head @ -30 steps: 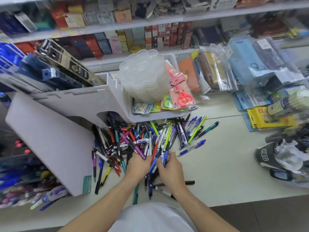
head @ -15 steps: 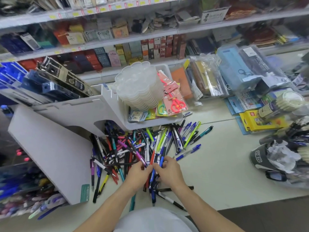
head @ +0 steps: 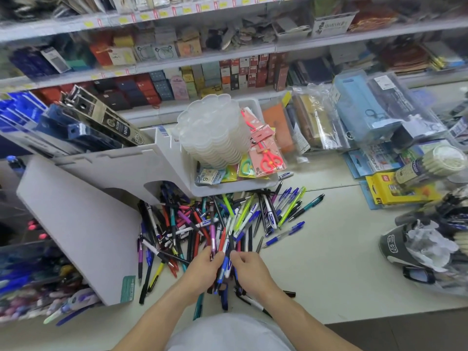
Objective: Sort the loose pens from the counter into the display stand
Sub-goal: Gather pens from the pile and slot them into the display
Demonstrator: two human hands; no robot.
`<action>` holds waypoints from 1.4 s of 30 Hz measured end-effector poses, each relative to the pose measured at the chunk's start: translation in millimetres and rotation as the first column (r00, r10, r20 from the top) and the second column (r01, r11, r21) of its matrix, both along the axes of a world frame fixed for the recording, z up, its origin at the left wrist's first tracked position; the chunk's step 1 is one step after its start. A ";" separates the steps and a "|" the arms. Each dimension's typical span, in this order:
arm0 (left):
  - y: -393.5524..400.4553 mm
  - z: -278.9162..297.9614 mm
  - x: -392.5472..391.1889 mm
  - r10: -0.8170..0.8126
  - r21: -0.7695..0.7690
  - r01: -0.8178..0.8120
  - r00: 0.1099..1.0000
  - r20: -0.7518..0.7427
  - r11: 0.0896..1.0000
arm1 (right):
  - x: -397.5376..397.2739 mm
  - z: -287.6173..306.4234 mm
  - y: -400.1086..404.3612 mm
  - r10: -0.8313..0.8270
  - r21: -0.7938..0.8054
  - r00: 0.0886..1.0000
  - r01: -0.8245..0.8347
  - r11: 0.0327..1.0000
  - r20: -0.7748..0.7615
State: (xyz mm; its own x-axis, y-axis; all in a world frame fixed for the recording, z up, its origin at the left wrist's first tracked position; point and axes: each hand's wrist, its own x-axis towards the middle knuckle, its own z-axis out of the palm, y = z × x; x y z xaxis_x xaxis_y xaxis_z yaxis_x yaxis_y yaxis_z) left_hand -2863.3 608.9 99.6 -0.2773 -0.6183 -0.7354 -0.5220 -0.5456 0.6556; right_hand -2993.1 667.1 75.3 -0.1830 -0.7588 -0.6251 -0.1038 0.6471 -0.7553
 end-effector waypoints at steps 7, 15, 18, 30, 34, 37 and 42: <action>8.1 5.6 13.6 -0.012 0.031 0.012 1.000 0.009 0.999 | -2.3 7.5 5.4 -0.061 0.089 0.926 0.030 0.996 0.372; 12.8 8.9 21.1 -0.068 -0.041 0.068 0.998 0.000 0.997 | 7.1 19.5 5.5 -0.227 0.146 0.832 0.177 0.973 0.506; 12.8 12.1 27.5 -0.103 -0.121 0.100 0.994 -0.021 0.988 | 8.3 23.8 5.2 -0.211 0.139 0.830 0.162 0.977 0.516; 5.0 25.4 48.5 -0.260 -0.045 0.258 0.964 -0.046 0.965 | 12.3 16.8 -13.3 -0.221 0.217 0.785 0.113 0.970 0.579; 5.2 32.3 45.9 -0.329 -0.057 0.328 0.944 -0.011 0.943 | 21.7 13.2 -12.3 -0.286 0.169 0.793 0.231 0.958 0.538; 0.2 31.9 48.3 -0.367 -0.021 0.366 0.930 -0.027 0.930 | 15.4 17.4 -16.0 -0.266 0.129 0.777 0.235 0.963 0.571; -6.7 31.1 40.0 -0.221 0.161 0.254 0.955 -0.197 0.954 | -0.6 15.4 -25.8 -0.083 0.014 0.840 0.089 0.996 0.536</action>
